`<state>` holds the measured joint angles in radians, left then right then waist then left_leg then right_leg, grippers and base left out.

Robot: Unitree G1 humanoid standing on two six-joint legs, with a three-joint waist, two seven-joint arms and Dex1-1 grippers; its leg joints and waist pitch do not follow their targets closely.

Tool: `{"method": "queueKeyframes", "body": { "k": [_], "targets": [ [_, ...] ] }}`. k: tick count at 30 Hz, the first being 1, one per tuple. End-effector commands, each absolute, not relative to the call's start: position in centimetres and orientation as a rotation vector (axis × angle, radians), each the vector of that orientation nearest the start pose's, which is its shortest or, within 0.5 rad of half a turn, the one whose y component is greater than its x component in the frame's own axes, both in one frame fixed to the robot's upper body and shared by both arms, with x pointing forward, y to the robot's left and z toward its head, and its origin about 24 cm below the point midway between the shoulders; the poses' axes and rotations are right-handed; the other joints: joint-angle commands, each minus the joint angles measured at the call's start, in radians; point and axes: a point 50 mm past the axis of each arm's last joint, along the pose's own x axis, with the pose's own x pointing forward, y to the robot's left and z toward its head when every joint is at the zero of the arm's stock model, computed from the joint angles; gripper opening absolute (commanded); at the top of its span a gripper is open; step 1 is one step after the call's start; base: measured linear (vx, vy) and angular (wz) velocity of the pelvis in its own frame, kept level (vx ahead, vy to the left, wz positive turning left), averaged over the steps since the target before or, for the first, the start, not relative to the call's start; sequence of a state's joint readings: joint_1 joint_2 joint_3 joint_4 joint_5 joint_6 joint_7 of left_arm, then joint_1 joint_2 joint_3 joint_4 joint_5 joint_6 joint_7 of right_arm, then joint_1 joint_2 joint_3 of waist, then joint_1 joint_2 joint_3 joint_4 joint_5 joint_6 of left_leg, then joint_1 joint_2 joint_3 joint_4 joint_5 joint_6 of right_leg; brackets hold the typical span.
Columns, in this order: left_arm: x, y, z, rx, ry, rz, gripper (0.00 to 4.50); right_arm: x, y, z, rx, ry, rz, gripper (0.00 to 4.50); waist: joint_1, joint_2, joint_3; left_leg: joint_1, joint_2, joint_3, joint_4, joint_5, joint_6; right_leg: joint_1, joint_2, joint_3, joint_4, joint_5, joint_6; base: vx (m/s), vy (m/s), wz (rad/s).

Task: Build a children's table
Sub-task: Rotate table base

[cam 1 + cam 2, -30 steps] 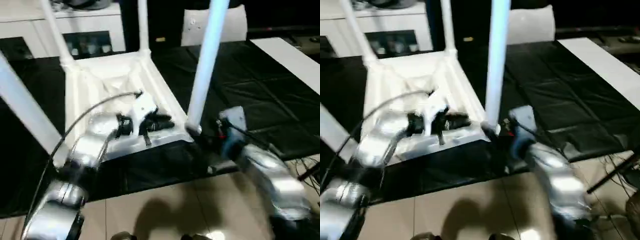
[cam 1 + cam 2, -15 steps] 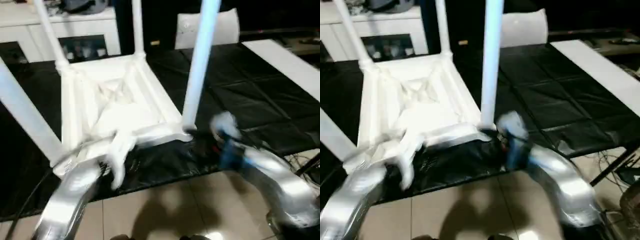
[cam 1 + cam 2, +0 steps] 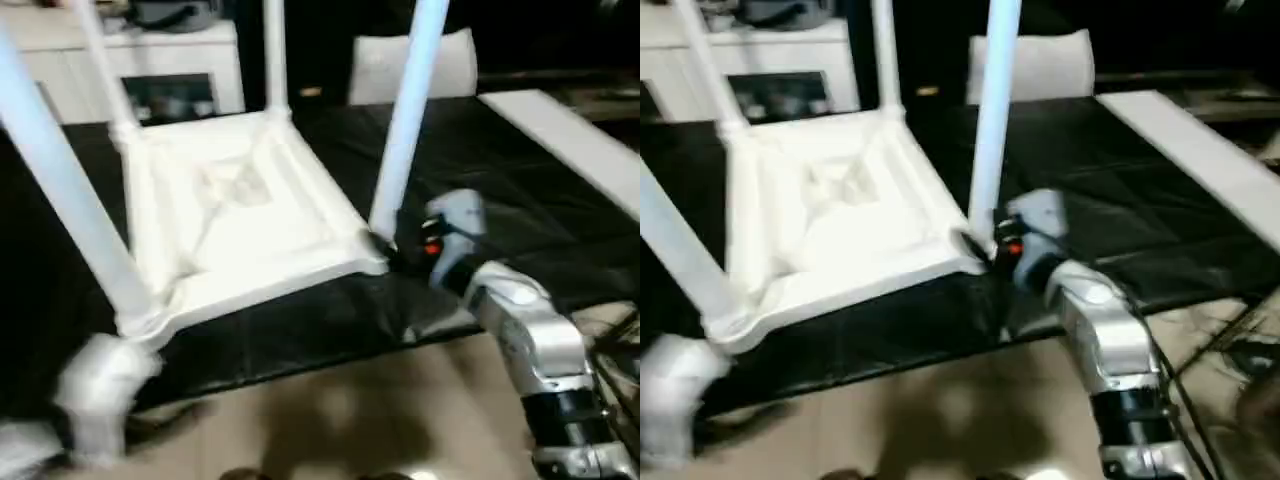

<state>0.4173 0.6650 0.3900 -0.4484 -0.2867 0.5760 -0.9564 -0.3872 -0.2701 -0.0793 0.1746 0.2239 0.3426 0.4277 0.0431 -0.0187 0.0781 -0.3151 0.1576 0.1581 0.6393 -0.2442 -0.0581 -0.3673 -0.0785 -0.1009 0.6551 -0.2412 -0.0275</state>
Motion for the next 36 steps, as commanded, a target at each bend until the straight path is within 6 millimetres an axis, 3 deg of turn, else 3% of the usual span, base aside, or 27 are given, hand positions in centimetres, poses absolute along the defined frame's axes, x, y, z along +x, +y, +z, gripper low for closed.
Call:
{"method": "queueKeyframes", "body": {
  "k": [1, 2, 3, 4, 5, 6, 7, 8, 9, 10, 11, 13, 17, 21, 25, 26, 29, 31, 33, 34, 36],
  "targets": [
    [15.7, 27.7, 9.3, 0.202, 0.533, -0.638, 3.37, 32.3, -18.0, 9.1, -0.002, 0.113, 0.391, 4.04, 0.011, 0.010, -0.015, 0.067, 0.011, -0.027, -0.019, -0.494, -0.053, -0.080, -0.126, 0.062, -0.223, -0.915, 0.018, 0.076, -0.025, -0.09],
    [16.6, 28.4, 10.3, 0.212, 0.470, -0.588, 3.39, 32.2, -18.0, 8.8, 0.001, 0.125, 0.396, 4.04, 0.013, 0.017, -0.029, 0.010, 0.022, -0.053, -0.010, -0.182, 0.013, 0.004, -0.176, 0.076, -0.223, -0.963, 0.007, 0.073, 0.007, -0.21],
    [17.0, 28.6, 10.7, 0.211, 0.442, -0.564, 3.70, 32.1, -17.8, 8.6, -0.004, 0.132, 0.407, 4.04, 0.016, 0.031, -0.035, -0.009, 0.041, -0.055, -0.080, -0.232, 0.004, 0.016, -0.107, 0.040, -0.186, -0.760, -0.020, 0.073, 0.007, -0.21],
    [17.4, 28.9, 10.9, 0.219, 0.429, -0.547, 3.70, 31.8, -17.5, 8.5, -0.005, 0.139, 0.426, 4.04, 0.013, 0.035, -0.044, -0.015, 0.059, -0.060, -0.099, -0.261, -0.007, 0.022, -0.087, 0.040, -0.164, -0.622, -0.041, 0.074, -0.003, -0.12],
    [17.6, 29.1, 11.1, 0.228, 0.425, -0.535, 3.78, 31.6, -17.2, 8.3, 0.000, 0.143, 0.445, 4.04, 0.011, 0.043, -0.052, -0.013, 0.077, -0.064, -0.114, -0.293, -0.010, 0.019, -0.075, 0.051, -0.136, -0.403, -0.096, 0.057, -0.020, 0.04],
    [17.7, 29.6, 11.3, 0.230, 0.429, -0.519, 3.77, 31.2, -16.4, 7.8, 0.005, 0.147, 0.474, 4.04, 0.006, 0.042, -0.052, -0.027, 0.079, -0.060, -0.120, -0.271, -0.004, 0.027, -0.076, 0.060, -0.118, -0.280, -0.146, 0.057, -0.020, 0.04],
    [17.6, 29.8, 11.3, 0.233, 0.443, -0.517, 3.82, 30.9, -15.9, 7.6, 0.012, 0.153, 0.497, 4.04, 0.009, 0.044, -0.051, -0.029, 0.079, -0.056, -0.121, -0.274, 0.001, 0.028, -0.077, 0.062, -0.118, -0.275, -0.157, 0.000, 0.000, 0.00],
    [17.4, 30.1, 11.3, 0.232, 0.466, -0.520, 4.12, 30.5, -15.3, 7.2, 0.020, 0.160, 0.524, 4.04, 0.007, 0.043, -0.043, -0.027, 0.072, -0.051, -0.122, -0.357, 0.000, 0.020, -0.079, 0.061, -0.130, -0.378, -0.150, 0.000, 0.000, 0.00],
    [17.0, 30.4, 11.3, 0.230, 0.493, -0.524, 4.20, 30.0, -14.6, 6.9, 0.023, 0.173, 0.552, 4.04, 0.009, 0.040, -0.047, -0.022, 0.069, -0.050, -0.116, -0.373, -0.009, 0.018, -0.086, 0.066, -0.140, -0.443, -0.134, 0.000, 0.000, 0.00],
    [17.0, 30.4, 11.3, 0.230, 0.495, -0.524, 4.20, 29.9, -14.6, 6.8, 0.023, 0.174, 0.554, 4.04, 0.010, 0.040, -0.049, -0.024, 0.069, -0.050, -0.117, -0.355, -0.007, 0.020, -0.087, 0.069, -0.139, -0.439, -0.133, 0.055, -0.018, -0.04],
    [16.8, 30.6, 11.3, 0.227, 0.507, -0.523, 4.22, 29.7, -14.3, 6.6, 0.020, 0.185, 0.570, 4.04, 0.011, 0.042, -0.053, -0.027, 0.073, -0.049, -0.123, -0.310, -0.001, 0.023, -0.085, 0.072, -0.137, -0.393, -0.140, 0.063, -0.022, -0.03],
    [16.2, 31.1, 11.3, 0.232, 0.546, -0.520, 4.36, 28.6, -13.1, 5.9, 0.017, 0.217, 0.653, 4.04, 0.010, 0.031, -0.056, -0.031, 0.074, -0.041, -0.123, -0.245, 0.015, 0.025, -0.077, 0.075, -0.128, -0.301, -0.158, 0.058, -0.020, -0.02],
    [16.7, 32.0, 11.5, 0.241, 0.537, -0.462, 4.50, 27.7, -11.9, 5.8, 0.034, 0.221, 0.743, 4.40, 0.019, 0.036, -0.064, -0.032, 0.072, -0.032, -0.118, -0.110, 0.051, 0.031, -0.073, 0.075, -0.114, -0.144, -0.193, 0.044, -0.018, 0.00],
    [17.2, 32.6, 11.6, 0.220, 0.517, -0.424, 4.50, 27.1, -11.1, 5.7, 0.040, 0.224, 0.797, 4.45, 0.018, 0.033, -0.065, -0.031, 0.074, -0.030, -0.117, -0.101, 0.056, 0.033, -0.071, 0.074, -0.111, -0.116, -0.200, 0.000, 0.000, 0.00],
    [18.7, 32.5, 12.1, 0.183, 0.409, -0.389, 4.50, 26.9, -10.5, 5.5, 0.033, 0.227, 0.802, 4.45, 0.019, 0.038, -0.061, -0.027, 0.076, -0.032, -0.121, -0.154, 0.031, 0.032, -0.074, 0.073, -0.116, -0.175, -0.203, 0.000, 0.000, 0.00],
    [19.3, 32.2, 12.2, 0.167, 0.363, -0.393, 4.50, 27.0, -10.4, 5.3, 0.026, 0.234, 0.794, 4.45, 0.018, 0.030, -0.057, -0.027, 0.076, -0.031, -0.123, -0.180, 0.020, 0.032, -0.075, 0.074, -0.122, -0.222, -0.193, 0.000, 0.000, 0.00],
    [20.9, 30.5, 12.7, 0.083, 0.234, -0.451, 4.50, 27.2, -10.3, 4.6, 0.005, 0.275, 0.753, 4.45, 0.025, 0.034, -0.057, -0.020, 0.075, -0.030, -0.123, -0.197, 0.000, 0.029, -0.078, 0.077, -0.128, -0.266, -0.182, 0.000, 0.000, 0.00],
    [21.6, 28.5, 12.6, 0.024, 0.198, -0.546, 4.50, 27.6, -10.5, 3.7, -0.020, 0.328, 0.688, 4.45, 0.024, 0.025, -0.061, -0.022, 0.075, -0.031, -0.124, -0.188, -0.009, 0.033, -0.079, 0.077, -0.124, -0.254, -0.179, 0.000, 0.000, 0.00],
    [22.1, 27.3, 12.3, 0.009, 0.191, -0.594, 4.50, 28.0, -10.6, 3.3, -0.040, 0.357, 0.652, 4.45, 0.022, 0.027, -0.064, -0.021, 0.074, -0.030, -0.122, -0.177, -0.019, 0.031, -0.076, 0.077, -0.120, -0.233, -0.185, 0.000, 0.000, 0.00],
    [22.3, 26.4, 12.0, -0.004, 0.191, -0.637, 4.50, 28.2, -10.6, 3.0, -0.044, 0.379, 0.627, 4.45, 0.022, 0.020, -0.066, -0.022, 0.075, -0.027, -0.121, -0.161, -0.015, 0.032, -0.075, 0.079, -0.117, -0.201, -0.189, 0.000, 0.000, 0.00],
    [22.7, 24.4, 11.5, -0.025, 0.187, -0.730, 4.50, 29.0, -10.8, 2.4, -0.074, 0.413, 0.565, 4.45, 0.024, 0.023, -0.067, -0.020, 0.074, -0.027, -0.121, -0.149, -0.016, 0.031, -0.076, 0.079, -0.115, -0.191, -0.193, 0.000, 0.000, 0.00]
  ]
}}
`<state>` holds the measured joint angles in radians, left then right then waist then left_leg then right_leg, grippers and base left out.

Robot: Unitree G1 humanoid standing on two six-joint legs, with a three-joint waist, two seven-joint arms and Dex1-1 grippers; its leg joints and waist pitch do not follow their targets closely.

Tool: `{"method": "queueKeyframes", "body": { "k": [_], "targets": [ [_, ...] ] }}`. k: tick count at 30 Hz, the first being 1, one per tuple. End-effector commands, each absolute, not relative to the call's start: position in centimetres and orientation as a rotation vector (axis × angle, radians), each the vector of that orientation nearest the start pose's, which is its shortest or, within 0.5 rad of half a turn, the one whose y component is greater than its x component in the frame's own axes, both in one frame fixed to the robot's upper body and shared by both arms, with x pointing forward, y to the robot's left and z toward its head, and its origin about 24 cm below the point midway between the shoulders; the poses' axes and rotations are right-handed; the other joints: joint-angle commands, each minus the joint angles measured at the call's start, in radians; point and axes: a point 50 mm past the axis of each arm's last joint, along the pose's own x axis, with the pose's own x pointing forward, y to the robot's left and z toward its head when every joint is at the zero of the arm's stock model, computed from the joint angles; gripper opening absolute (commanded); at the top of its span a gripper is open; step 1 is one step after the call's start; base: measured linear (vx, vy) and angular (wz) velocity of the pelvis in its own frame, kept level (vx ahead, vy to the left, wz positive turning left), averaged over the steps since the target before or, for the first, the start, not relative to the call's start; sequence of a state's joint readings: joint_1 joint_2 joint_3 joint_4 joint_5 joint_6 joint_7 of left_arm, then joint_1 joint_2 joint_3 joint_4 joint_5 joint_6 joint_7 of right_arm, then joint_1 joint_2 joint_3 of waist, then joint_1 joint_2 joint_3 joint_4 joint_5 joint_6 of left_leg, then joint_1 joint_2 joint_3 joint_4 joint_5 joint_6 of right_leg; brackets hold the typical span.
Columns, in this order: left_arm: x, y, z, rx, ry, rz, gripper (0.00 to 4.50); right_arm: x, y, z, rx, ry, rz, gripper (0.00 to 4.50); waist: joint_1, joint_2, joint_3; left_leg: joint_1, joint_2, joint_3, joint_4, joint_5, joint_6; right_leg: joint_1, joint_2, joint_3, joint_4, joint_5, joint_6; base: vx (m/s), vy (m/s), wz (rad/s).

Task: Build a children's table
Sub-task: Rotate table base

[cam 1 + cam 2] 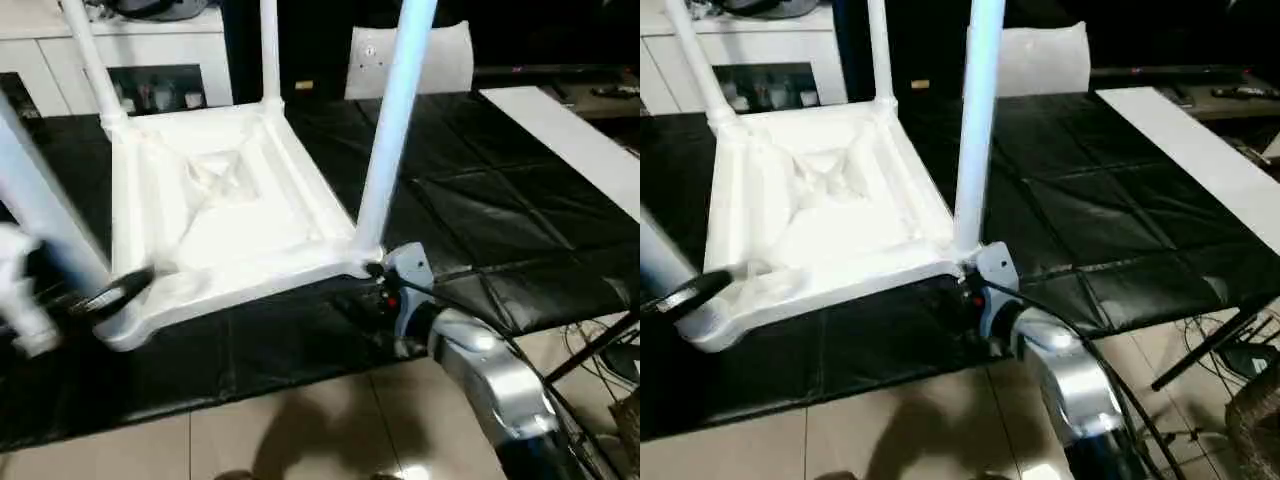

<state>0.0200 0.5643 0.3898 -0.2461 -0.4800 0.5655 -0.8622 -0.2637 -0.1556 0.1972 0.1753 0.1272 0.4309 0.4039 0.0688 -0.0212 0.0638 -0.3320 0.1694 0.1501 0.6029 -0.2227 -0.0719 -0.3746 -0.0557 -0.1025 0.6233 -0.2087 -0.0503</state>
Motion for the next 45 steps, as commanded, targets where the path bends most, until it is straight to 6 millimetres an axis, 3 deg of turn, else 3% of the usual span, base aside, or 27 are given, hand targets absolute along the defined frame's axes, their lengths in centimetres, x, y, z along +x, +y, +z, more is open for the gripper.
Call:
{"method": "queueKeyframes", "body": {
  "k": [1, 3, 4, 5, 6, 10, 14, 17, 18, 22, 27, 28, 31, 38, 45],
  "targets": [
    [22.8, 23.6, 11.4, -0.039, 0.186, -0.764, 4.50, 29.3, -10.9, 2.2, -0.082, 0.422, 0.549, 4.45, -0.002, 0.019, -0.053, -0.004, 0.062, -0.016, -0.083, -0.162, -0.004, 0.040, -0.099, 0.082, -0.083, -0.217, -0.170, 0.000, 0.000, 0.00],
    [22.7, 22.9, 11.3, -0.051, 0.191, -0.801, 4.50, 29.5, -11.0, 2.0, -0.082, 0.439, 0.537, 4.45, 0.004, 0.021, -0.055, -0.007, 0.061, -0.015, -0.081, -0.140, -0.003, 0.043, -0.099, 0.083, -0.078, -0.193, -0.170, 0.000, 0.000, 0.00],
    [22.6, 22.3, 11.3, -0.064, 0.194, -0.840, 4.50, 29.7, -11.1, 1.9, -0.093, 0.441, 0.526, 4.45, 0.004, 0.014, -0.057, -0.010, 0.061, -0.015, -0.082, -0.123, 0.001, 0.046, -0.100, 0.083, -0.074, -0.181, -0.168, 0.000, 0.000, 0.00],
    [22.5, 21.7, 11.3, -0.077, 0.201, -0.876, 4.50, 30.0, -11.1, 1.9, -0.090, 0.443, 0.518, 4.45, 0.005, 0.017, -0.057, -0.009, 0.062, -0.015, -0.081, -0.118, -0.001, 0.046, -0.099, 0.083, -0.072, -0.173, -0.168, 0.000, 0.000, 0.00],
    [22.1, 20.7, 11.2, -0.093, 0.218, -0.948, 4.50, 30.4, -10.7, 2.0, -0.086, 0.429, 0.524, 4.45, 0.003, 0.010, -0.059, -0.010, 0.060, -0.012, -0.077, -0.106, 0.002, 0.047, -0.100, 0.083, -0.070, -0.166, -0.172, 0.000, 0.000, 0.00],
    [21.3, 18.4, 11.2, -0.123, 0.250, -1.091, 4.50, 31.2, -10.1, 2.3, -0.065, 0.405, 0.536, 4.45, 0.000, 0.007, -0.059, -0.015, 0.059, -0.008, -0.075, -0.066, 0.016, 0.046, -0.094, 0.083, -0.066, -0.117, -0.177, 0.000, 0.000, 0.00],
    [21.1, 16.6, 11.1, -0.142, 0.247, -1.167, 4.50, 31.4, -9.5, 2.6, -0.076, 0.392, 0.566, 4.45, -0.010, 0.007, -0.057, -0.015, 0.058, -0.008, -0.076, -0.091, 0.009, 0.049, -0.094, 0.082, -0.070, -0.169, -0.165, 0.000, 0.000, 0.00],
    [21.2, 14.4, 11.1, -0.165, 0.232, -1.236, 4.50, 31.5, -9.0, 2.7, -0.077, 0.380, 0.597, 4.45, -0.012, 0.010, -0.058, -0.016, 0.057, -0.007, -0.074, -0.087, 0.007, 0.049, -0.095, 0.083, -0.072, -0.174, -0.161, 0.000, 0.000, 0.00],
    [21.3, 13.9, 11.2, -0.167, 0.225, -1.246, 4.50, 31.5, -9.0, 2.7, -0.077, 0.378, 0.597, 4.45, -0.016, 0.005, -0.058, -0.017, 0.057, -0.007, -0.073, -0.088, 0.005, 0.051, -0.094, 0.083, -0.072, -0.176, -0.158, 0.000, 0.000, 0.00],
    [21.9, 12.0, 11.4, -0.197, 0.195, -1.294, 4.50, 31.6, -8.6, 3.0, -0.068, 0.356, 0.625, 4.45, -0.023, 0.006, -0.061, -0.021, 0.055, -0.007, -0.069, -0.061, 0.013, 0.055, -0.092, 0.082, -0.069, -0.132, -0.165, 0.000, 0.000, 0.00],
    [22.8, 9.3, 11.8, -0.207, 0.147, -1.350, 4.50, 31.7, -7.5, 3.4, -0.064, 0.332, 0.698, 4.45, -0.029, 0.007, -0.061, -0.018, 0.054, -0.005, -0.066, -0.069, 0.019, 0.053, -0.090, 0.081, -0.076, -0.162, -0.162, 0.000, 0.000, 0.00],
    [22.9, 8.9, 11.9, -0.214, 0.140, -1.359, 4.50, 31.7, -7.2, 3.5, -0.062, 0.326, 0.714, 4.45, -0.030, 0.005, -0.063, -0.024, 0.055, -0.007, -0.066, -0.053, 0.021, 0.060, -0.092, 0.081, -0.071, -0.139, -0.166, 0.000, 0.000, 0.00],
    [23.2, 7.6, 12.1, -0.213, 0.122, -1.386, 4.50, 31.9, -6.4, 3.7, -0.061, 0.317, 0.740, 4.45, -0.031, 0.007, -0.065, -0.022, 0.054, -0.007, -0.064, -0.043, 0.030, 0.057, -0.092, 0.081, -0.069, -0.110, -0.178, 0.000, 0.000, 0.00],
    [24.2, 6.1, 12.3, -0.209, 0.074, -1.363, 4.50, 32.8, -5.9, 3.7, -0.065, 0.311, 0.710, 4.45, -0.031, 0.007, -0.067, -0.020, 0.057, -0.006, -0.062, -0.044, 0.031, 0.058, -0.093, 0.080, -0.068, -0.097, -0.198, 0.000, 0.000, 0.00],
    [27.2, 7.1, 12.0, -0.121, 0.006, -1.130, 4.50, 33.4, -8.3, 3.3, -0.038, 0.304, 0.550, 4.45, -0.027, 0.007, -0.068, -0.020, 0.058, -0.006, -0.063, -0.055, 0.032, 0.060, -0.095, 0.080, -0.070, -0.099, -0.185, 0.000, 0.000, 0.00]
  ]
}}
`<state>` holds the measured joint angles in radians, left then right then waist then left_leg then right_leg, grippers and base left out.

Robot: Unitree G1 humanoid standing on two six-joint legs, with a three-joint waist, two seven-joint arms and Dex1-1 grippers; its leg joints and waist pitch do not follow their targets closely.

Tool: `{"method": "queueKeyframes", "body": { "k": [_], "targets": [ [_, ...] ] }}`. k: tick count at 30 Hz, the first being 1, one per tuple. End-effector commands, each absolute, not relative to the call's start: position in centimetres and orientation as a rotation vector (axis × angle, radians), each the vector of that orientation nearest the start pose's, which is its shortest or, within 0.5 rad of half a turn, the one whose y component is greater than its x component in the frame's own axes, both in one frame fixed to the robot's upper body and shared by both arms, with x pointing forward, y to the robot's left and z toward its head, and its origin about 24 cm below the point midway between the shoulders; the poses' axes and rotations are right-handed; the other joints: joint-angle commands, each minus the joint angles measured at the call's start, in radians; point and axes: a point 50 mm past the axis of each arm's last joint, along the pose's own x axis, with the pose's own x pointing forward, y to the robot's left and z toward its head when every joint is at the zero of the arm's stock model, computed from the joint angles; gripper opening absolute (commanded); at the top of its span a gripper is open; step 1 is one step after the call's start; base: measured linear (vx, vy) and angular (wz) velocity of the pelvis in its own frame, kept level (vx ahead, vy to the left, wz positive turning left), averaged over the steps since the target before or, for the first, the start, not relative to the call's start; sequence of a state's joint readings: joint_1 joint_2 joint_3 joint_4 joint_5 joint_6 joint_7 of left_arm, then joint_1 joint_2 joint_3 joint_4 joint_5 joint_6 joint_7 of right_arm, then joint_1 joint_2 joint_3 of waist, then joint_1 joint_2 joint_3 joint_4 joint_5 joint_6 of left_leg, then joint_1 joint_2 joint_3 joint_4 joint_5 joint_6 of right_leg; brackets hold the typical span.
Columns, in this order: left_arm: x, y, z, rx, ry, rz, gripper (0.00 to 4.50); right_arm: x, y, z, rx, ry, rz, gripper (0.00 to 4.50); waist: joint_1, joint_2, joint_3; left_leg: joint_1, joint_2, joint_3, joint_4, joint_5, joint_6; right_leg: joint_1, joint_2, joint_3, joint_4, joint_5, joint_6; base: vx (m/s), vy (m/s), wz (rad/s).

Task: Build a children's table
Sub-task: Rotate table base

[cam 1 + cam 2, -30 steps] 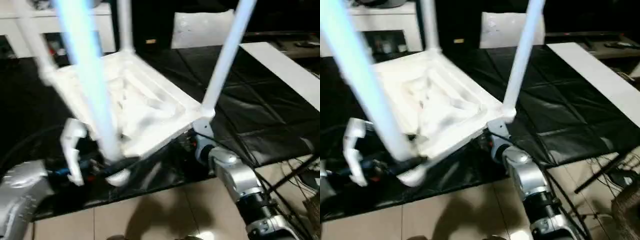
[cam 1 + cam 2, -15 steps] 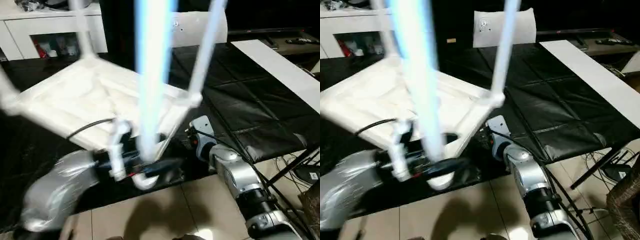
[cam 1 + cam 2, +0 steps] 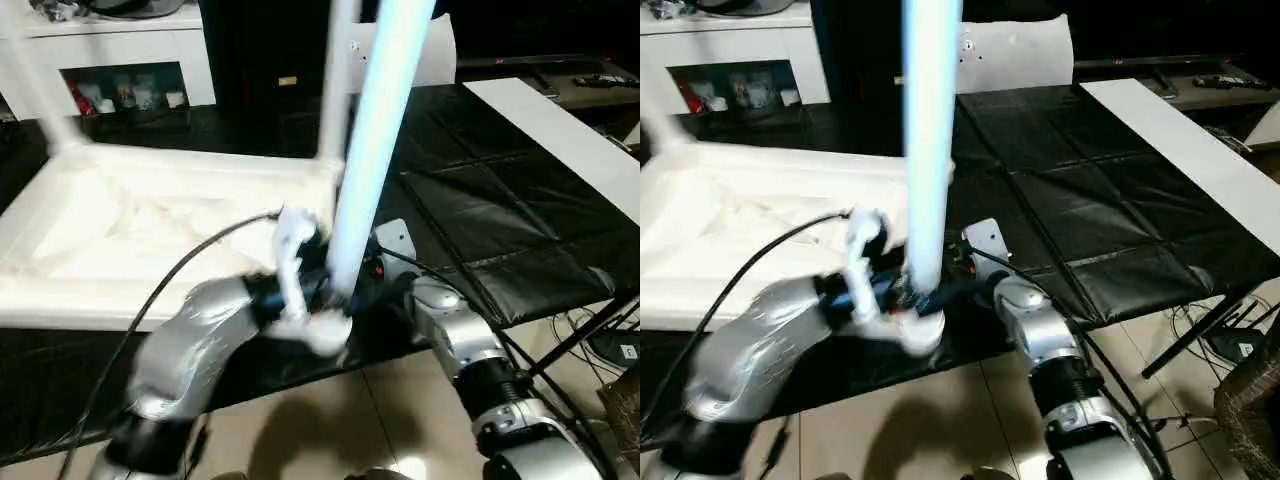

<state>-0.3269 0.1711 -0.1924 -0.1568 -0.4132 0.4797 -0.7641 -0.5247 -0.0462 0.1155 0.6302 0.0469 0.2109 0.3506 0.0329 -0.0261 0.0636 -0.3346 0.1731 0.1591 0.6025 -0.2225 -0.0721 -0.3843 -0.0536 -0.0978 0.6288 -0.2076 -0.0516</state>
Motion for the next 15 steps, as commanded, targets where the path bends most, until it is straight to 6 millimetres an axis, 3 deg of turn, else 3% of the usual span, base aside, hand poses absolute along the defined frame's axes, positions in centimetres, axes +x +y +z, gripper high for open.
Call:
{"method": "queueKeyframes", "body": {
  "k": [1, 5, 7, 8, 9, 12, 15],
  "targets": [
    [27.6, 7.6, 11.9, -0.083, -0.005, -1.092, 4.50, 33.4, -9.0, 3.4, -0.019, 0.296, 0.515, 4.45, 0.011, 0.013, -0.067, -0.017, 0.053, -0.015, -0.062, -0.054, 0.036, 0.068, -0.096, 0.076, -0.079, -0.104, -0.177, 0.000, 0.000, 0.00],
    [28.0, 9.2, 11.7, -0.012, 0.013, -1.072, 4.50, 33.2, -11.0, 3.5, 0.000, 0.273, 0.467, 4.45, 0.013, 0.023, -0.069, -0.013, 0.055, -0.017, -0.062, -0.041, 0.035, 0.065, -0.094, 0.074, -0.070, -0.073, -0.176, 0.000, 0.000, 0.00],
    [27.9, 9.9, 11.4, -0.001, 0.041, -1.092, 4.50, 32.9, -11.6, 3.7, 0.004, 0.266, 0.470, 4.45, 0.016, 0.021, -0.069, -0.012, 0.055, -0.016, -0.063, -0.040, 0.037, 0.065, -0.093, 0.076, -0.070, -0.064, -0.177, 0.000, 0.000, 0.00],
    [27.7, 10.9, 11.1, 0.035, 0.076, -1.133, 4.50, 32.6, -12.2, 4.0, 0.005, 0.250, 0.487, 4.45, 0.020, 0.030, -0.069, -0.011, 0.054, -0.017, -0.063, -0.045, 0.036, 0.064, -0.093, 0.074, -0.070, -0.069, -0.178, 0.000, 0.000, 0.00],
    [27.6, 11.0, 11.1, 0.037, 0.079, -1.136, 4.50, 32.5, -12.3, 4.0, 0.005, 0.249, 0.488, 4.45, 0.019, 0.025, -0.068, -0.010, 0.055, -0.014, -0.063, -0.052, 0.040, 0.063, -0.092, 0.076, -0.074, -0.074, -0.176, 0.000, 0.000, 0.00],
    [27.5, 13.5, 10.8, 0.068, 0.155, -1.236, 4.23, 31.3, -13.6, 4.5, -0.037, 0.229, 0.574, 4.50, 0.025, 0.027, -0.065, -0.010, 0.052, -0.014, -0.065, -0.064, 0.041, 0.064, -0.092, 0.076, -0.077, -0.102, -0.168, 0.000, 0.000, 0.00],
    [28.0, 14.9, 10.1, 0.208, 0.230, -1.282, 4.02, 30.1, -14.3, 4.6, -0.091, 0.239, 0.666, 4.50, 0.029, 0.025, -0.062, -0.009, 0.050, -0.015, -0.068, -0.084, 0.044, 0.063, -0.090, 0.075, -0.086, -0.167, -0.147, 0.000, 0.000, 0.00]
  ]
}}
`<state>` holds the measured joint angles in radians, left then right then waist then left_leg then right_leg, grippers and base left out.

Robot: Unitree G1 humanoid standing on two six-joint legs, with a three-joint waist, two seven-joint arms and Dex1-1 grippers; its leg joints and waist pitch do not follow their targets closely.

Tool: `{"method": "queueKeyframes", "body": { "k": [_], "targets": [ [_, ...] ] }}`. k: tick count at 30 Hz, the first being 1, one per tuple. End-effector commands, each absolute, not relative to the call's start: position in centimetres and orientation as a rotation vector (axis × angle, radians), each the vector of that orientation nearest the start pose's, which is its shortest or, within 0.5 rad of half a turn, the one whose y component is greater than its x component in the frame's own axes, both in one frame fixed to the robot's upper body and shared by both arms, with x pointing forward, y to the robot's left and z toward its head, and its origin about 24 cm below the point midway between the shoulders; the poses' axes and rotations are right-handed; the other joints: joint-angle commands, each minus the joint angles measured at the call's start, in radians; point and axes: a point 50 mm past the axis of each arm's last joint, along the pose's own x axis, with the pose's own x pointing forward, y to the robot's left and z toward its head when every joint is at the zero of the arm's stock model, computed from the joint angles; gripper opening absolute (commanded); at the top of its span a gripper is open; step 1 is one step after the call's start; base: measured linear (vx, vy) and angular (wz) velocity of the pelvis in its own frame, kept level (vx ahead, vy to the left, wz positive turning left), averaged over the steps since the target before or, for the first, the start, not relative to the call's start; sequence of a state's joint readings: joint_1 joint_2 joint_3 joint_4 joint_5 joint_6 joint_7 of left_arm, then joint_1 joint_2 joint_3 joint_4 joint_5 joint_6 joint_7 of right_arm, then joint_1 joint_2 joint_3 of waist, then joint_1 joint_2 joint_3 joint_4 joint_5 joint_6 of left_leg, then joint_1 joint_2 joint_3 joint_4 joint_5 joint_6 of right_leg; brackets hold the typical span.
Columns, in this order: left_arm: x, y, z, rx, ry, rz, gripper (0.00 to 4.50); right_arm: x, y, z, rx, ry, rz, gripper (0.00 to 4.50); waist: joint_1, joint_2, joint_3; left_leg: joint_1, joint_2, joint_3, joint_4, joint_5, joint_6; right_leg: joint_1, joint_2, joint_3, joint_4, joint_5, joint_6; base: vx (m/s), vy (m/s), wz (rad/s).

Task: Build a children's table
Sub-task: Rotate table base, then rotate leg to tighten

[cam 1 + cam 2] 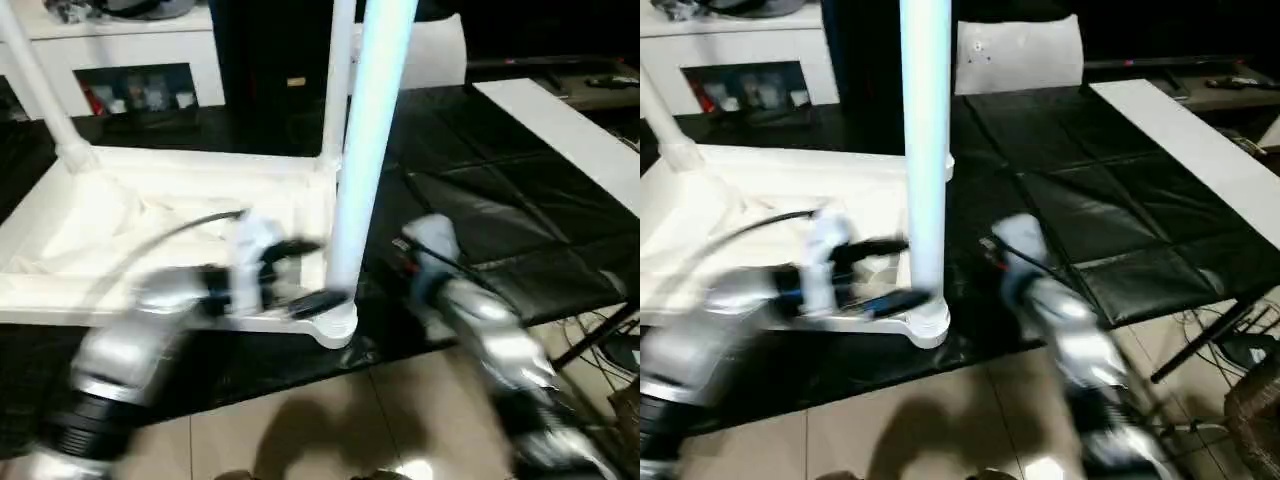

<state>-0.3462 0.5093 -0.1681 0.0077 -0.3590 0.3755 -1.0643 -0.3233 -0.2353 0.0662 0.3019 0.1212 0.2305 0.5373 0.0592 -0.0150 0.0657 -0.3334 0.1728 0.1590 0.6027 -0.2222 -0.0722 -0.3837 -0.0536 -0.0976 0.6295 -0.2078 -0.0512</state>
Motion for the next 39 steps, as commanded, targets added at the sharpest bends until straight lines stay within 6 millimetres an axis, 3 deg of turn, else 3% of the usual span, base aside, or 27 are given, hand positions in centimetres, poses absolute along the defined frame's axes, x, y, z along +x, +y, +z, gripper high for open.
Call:
{"method": "queueKeyframes", "body": {
  "k": [1, 3, 4, 6, 7, 10, 15, 17, 18, 23, 31, 39],
  "targets": [
    [28.4, 15.4, 9.6, 0.295, 0.268, -1.303, 3.80, 29.5, -14.7, 4.7, -0.104, 0.243, 0.704, 4.50, 0.008, 0.016, -0.064, -0.006, 0.051, -0.016, -0.068, -0.088, 0.049, 0.059, -0.090, 0.076, -0.088, -0.178, -0.132, 0.000, 0.000, 0.00],
    [28.7, 15.7, 9.3, 0.354, 0.298, -1.316, 3.80, 29.0, -15.0, 5.0, -0.106, 0.245, 0.735, 4.50, 0.006, 0.014, -0.064, -0.007, 0.050, -0.016, -0.070, -0.089, 0.054, 0.061, -0.090, 0.077, -0.092, -0.190, -0.119, 0.000, 0.000, 0.00],
    [29.2, 15.8, 9.0, 0.412, 0.321, -1.325, 3.67, 28.5, -15.3, 5.3, -0.107, 0.247, 0.772, 4.50, 0.007, 0.015, -0.066, -0.010, 0.054, -0.018, -0.070, -0.075, 0.047, 0.062, -0.095, 0.076, -0.086, -0.167, -0.134, 0.000, 0.000, 0.00],
    [29.6, 15.9, 8.8, 0.448, 0.338, -1.338, 3.46, 28.0, -15.5, 5.6, -0.116, 0.251, 0.809, 4.50, 0.011, 0.012, -0.066, -0.007, 0.054, -0.017, -0.068, -0.076, 0.053, 0.062, -0.094, 0.077, -0.090, -0.168, -0.129, 0.000, 0.000, 0.00],
    [30.0, 15.8, 8.5, 0.489, 0.356, -1.359, 3.37, 27.2, -15.9, 6.0, -0.133, 0.263, 0.870, 4.50, 0.014, 0.017, -0.068, -0.009, 0.055, -0.018, -0.068, -0.065, 0.052, 0.064, -0.097, 0.077, -0.085, -0.151, -0.134, 0.000, 0.000, 0.00],
    [30.7, 15.8, 8.0, 0.553, 0.388, -1.383, 3.17, 26.1, -16.5, 6.5, -0.164, 0.278, 0.948, 4.50, 0.019, 0.012, -0.070, -0.012, 0.054, -0.017, -0.065, -0.056, 0.062, 0.066, -0.099, 0.077, -0.086, -0.128, -0.133, 0.000, 0.000, 0.00],
    [31.1, 15.6, 7.7, 0.568, 0.427, -1.447, 2.86, 25.1, -16.9, 7.3, -0.160, 0.288, 1.024, 4.50, 0.025, 0.012, -0.069, -0.013, 0.053, -0.016, -0.064, -0.066, 0.058, 0.066, -0.100, 0.074, -0.094, -0.184, -0.131, 0.000, 0.000, 0.00],
    [31.1, 15.7, 7.5, 0.577, 0.457, -1.478, 2.54, 24.4, -16.8, 7.7, -0.153, 0.297, 1.074, 4.50, 0.029, 0.014, -0.068, -0.011, 0.056, -0.017, -0.065, -0.073, 0.059, 0.063, -0.100, 0.074, -0.095, -0.192, -0.132, 0.000, 0.000, 0.00],
    [31.3, 15.7, 7.4, 0.589, 0.471, -1.491, 2.48, 24.0, -16.7, 7.9, -0.151, 0.307, 1.103, 4.50, 0.031, 0.010, -0.070, -0.012, 0.058, -0.017, -0.065, -0.074, 0.060, 0.064, -0.102, 0.075, -0.093, -0.189, -0.132, 0.000, 0.000, 0.00],
    [31.6, 16.0, 7.2, 0.602, 0.476, -1.494, 2.11, 23.5, -16.3, 8.3, -0.137, 0.313, 1.148, 4.50, 0.038, 0.010, -0.070, -0.012, 0.057, -0.019, -0.066, -0.071, 0.056, 0.065, -0.104, 0.073, -0.095, -0.205, -0.118, 0.000, 0.000, 0.00],
    [32.2, 16.0, 7.4, 0.598, 0.462, -1.502, 1.58, 23.6, -15.8, 8.9, -0.127, 0.304, 1.174, 4.50, 0.041, 0.003, -0.070, -0.014, 0.057, -0.017, -0.066, -0.055, 0.053, 0.064, -0.105, 0.073, -0.096, -0.201, -0.117, 0.000, 0.000, 0.00],
    [32.2, 16.2, 7.1, 0.616, 0.492, -1.528, 0.94, 23.8, -15.3, 9.0, -0.127, 0.295, 1.179, 4.50, 0.048, 0.007, -0.071, -0.013, 0.058, -0.018, -0.066, -0.054, 0.050, 0.063, -0.106, 0.073, -0.094, -0.192, -0.115, 0.000, 0.000, 0.00]
  ]
}}
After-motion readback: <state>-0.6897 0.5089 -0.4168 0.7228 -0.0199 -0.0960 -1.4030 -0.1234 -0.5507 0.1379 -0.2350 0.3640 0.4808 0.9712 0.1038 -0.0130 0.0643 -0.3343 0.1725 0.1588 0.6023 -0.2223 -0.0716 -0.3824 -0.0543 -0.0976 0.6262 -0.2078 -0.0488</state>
